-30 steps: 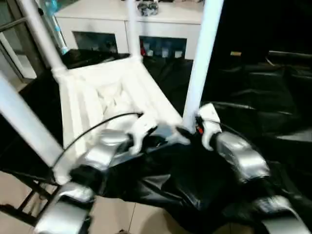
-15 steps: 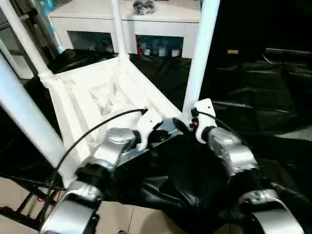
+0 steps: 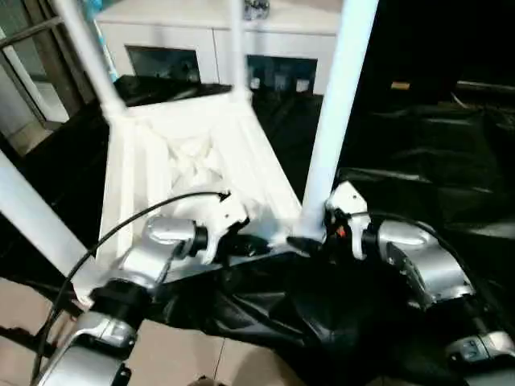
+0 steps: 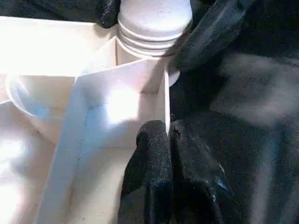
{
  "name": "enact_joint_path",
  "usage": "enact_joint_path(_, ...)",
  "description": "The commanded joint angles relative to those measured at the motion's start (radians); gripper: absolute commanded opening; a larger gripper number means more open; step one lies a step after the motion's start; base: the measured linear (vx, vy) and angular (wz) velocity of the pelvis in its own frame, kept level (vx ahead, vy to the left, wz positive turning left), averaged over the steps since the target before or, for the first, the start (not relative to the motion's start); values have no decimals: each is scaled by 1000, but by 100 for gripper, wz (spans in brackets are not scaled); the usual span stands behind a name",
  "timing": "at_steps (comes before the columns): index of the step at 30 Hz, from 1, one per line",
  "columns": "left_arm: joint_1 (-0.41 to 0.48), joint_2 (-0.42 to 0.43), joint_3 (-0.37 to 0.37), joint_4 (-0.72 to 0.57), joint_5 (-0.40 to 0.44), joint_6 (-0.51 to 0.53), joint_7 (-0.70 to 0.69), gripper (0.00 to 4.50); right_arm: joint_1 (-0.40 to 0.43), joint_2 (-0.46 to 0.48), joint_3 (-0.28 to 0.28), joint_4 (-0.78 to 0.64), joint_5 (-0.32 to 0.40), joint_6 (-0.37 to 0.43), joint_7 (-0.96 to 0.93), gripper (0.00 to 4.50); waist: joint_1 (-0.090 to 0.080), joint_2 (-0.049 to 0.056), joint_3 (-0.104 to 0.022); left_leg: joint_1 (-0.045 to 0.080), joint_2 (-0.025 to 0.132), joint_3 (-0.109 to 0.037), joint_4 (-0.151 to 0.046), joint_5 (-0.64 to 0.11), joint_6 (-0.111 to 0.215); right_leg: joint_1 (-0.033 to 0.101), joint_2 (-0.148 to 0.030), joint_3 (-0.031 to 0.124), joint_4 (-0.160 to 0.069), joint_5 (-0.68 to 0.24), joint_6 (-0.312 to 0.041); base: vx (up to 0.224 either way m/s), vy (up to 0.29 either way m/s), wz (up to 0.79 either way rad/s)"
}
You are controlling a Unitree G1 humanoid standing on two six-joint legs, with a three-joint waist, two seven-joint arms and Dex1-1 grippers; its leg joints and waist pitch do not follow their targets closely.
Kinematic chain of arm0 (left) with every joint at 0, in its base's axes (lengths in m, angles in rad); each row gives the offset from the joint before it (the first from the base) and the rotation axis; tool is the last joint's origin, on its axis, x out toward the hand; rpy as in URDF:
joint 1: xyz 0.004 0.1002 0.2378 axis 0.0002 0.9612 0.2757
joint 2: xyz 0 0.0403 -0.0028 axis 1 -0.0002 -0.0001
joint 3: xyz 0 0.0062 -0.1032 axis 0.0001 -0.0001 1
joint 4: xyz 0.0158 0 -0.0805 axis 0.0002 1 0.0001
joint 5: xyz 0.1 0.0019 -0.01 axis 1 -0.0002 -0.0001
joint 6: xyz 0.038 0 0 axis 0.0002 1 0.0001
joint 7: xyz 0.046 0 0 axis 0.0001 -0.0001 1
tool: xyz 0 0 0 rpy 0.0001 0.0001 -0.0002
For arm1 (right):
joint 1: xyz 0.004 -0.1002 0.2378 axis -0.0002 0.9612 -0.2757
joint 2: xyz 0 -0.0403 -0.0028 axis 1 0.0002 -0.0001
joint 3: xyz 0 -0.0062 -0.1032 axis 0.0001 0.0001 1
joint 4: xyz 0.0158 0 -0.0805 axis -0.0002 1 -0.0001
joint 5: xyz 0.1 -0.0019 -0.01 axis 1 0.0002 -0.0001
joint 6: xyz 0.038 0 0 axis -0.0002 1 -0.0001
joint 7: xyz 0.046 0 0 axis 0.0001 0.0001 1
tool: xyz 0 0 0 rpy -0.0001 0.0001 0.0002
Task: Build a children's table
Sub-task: Rotate leg to tighten
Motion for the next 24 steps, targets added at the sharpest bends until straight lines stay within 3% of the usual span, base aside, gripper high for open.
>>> enact_joint_path(1,-7,-24,-55,-56,-40,-4,-68,0,-3,12,65,-45,27,6,60,366,1,-11,-61,15,77,-34,-68,-196,60,42,-91,66,-72,-210,-221,0,0,0)
enact_joint_path(12,17,5,-57,-92,-51,24,-118,0,21,1,79,-103,59,56,141,280,12,-15,-63,16,76,-32,-65,-163,66,41,-92,66,-70,-198,-218,0,0,0)
enact_joint_path(19,7,-30,-35,-59,-34,22,-28,0,44,37,78,-96,50,57,75,270,17,-15,-64,15,75,-32,-64,-152,63,40,-90,66,-69,-194,-209,0,0,0)
enact_joint_path(22,-10,-59,-16,-29,-19,18,39,0,39,78,60,-59,23,37,-9,269,13,-18,-58,16,70,-34,-67,-189,46,38,-93,64,-81,-265,-200,0,0,0)
enact_joint_path(24,-43,-106,10,20,0,20,147,0,4,148,20,44,-27,25,-190,267,8,-13,-53,24,68,-37,-69,-240,17,33,-96,64,-94,-378,-173,0,0,0)
